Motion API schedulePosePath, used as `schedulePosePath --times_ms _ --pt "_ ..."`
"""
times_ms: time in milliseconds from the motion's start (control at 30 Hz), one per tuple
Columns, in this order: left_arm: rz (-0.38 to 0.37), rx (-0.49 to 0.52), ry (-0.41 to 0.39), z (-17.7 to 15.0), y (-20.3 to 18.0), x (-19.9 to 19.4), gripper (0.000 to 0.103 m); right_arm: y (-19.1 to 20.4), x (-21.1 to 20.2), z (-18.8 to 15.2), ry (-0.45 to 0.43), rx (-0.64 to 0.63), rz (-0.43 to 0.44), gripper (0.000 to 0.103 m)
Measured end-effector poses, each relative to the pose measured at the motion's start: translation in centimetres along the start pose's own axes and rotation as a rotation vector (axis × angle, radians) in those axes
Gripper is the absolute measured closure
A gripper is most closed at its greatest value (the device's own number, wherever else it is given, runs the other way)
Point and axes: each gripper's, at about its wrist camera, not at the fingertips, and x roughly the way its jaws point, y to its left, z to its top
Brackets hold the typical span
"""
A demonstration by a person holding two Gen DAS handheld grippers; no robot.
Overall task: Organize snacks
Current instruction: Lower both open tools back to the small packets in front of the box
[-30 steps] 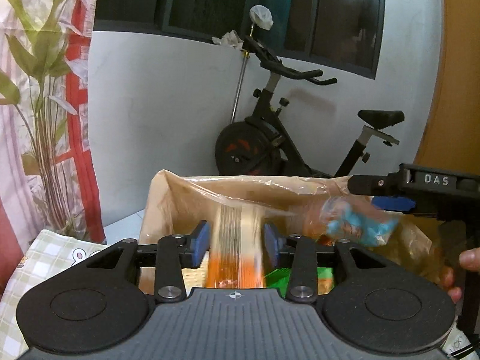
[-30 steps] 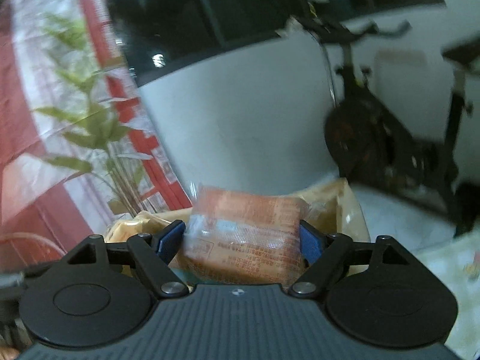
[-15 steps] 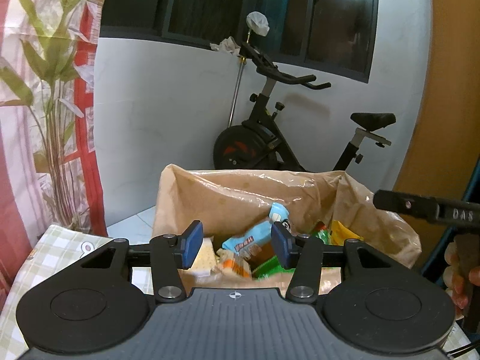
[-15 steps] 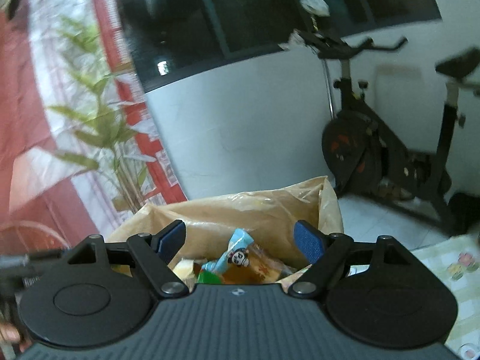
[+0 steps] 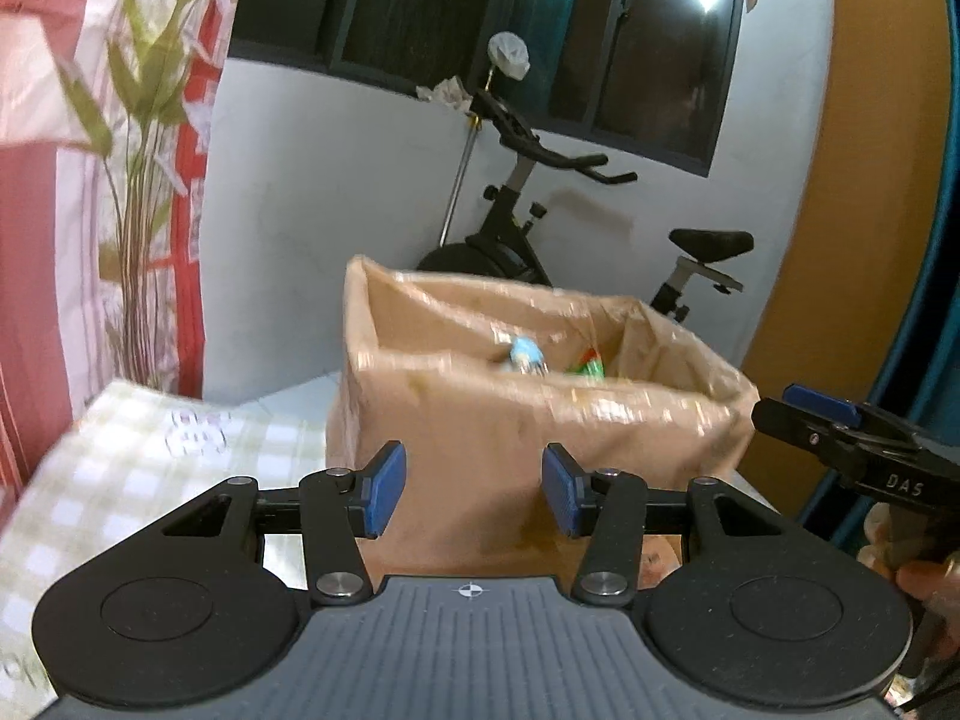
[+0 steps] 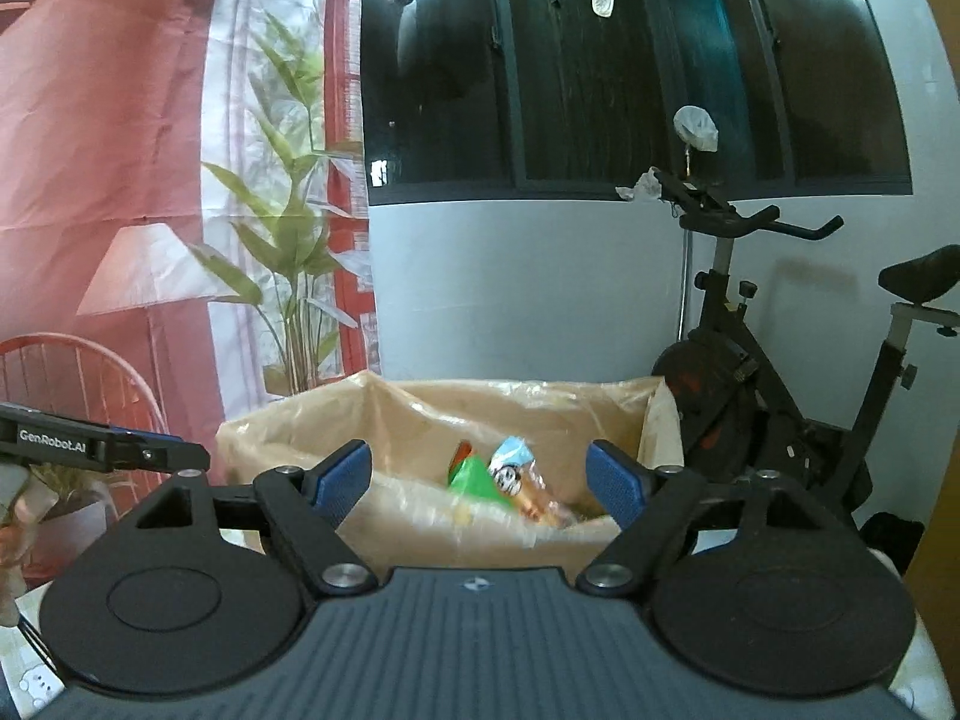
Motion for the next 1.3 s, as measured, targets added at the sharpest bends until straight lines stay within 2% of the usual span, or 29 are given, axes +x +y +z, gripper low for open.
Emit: schedulePosePath --times_ms 200,333,467,567,733,833,967,1067,1300 --pt "0.009 -0.026 0.068 -3.2 0.0 0.8 0.050 0.9 -1.9 -3.2 -0.008 0.014 -0.045 0.022" --pt "0.018 -0.066 0.105 -5.0 0.5 1.4 0.051 1.0 -2.7 -5.3 0.029 0.020 -0.053 0.023" --pt "0.046 -0.055 0.137 -6.6 0.6 1.8 0.051 1.2 -3.0 -7.5 0.094 0.004 -0.055 0.023" --pt "0.061 -0.064 0.159 -7.3 0.9 2.3 0.051 1.0 -2.3 -9.6 0.201 -0.009 -0.015 0.023" --pt "0.086 -0.078 0.179 -8.3 1.2 2.6 0.051 1.7 0.0 -13.4 0.381 -0.108 0.026 0.023" --pt "0.093 -0.091 0.190 -8.9 1.2 2.7 0.051 2.2 1.4 -14.6 0.451 -0.158 0.062 0.023" --pt "0.097 -0.094 0.199 -9.2 1.3 2.7 0.051 3.6 3.7 -15.5 0.539 -0.289 0.124 0.023" --pt "0.097 -0.102 0.200 -9.2 1.5 2.8 0.051 4.3 4.5 -16.3 0.564 -0.375 0.138 0.023" --pt "0.096 -0.110 0.215 -9.6 1.8 3.1 0.051 4.4 6.7 -16.1 0.570 -0.346 0.175 0.023"
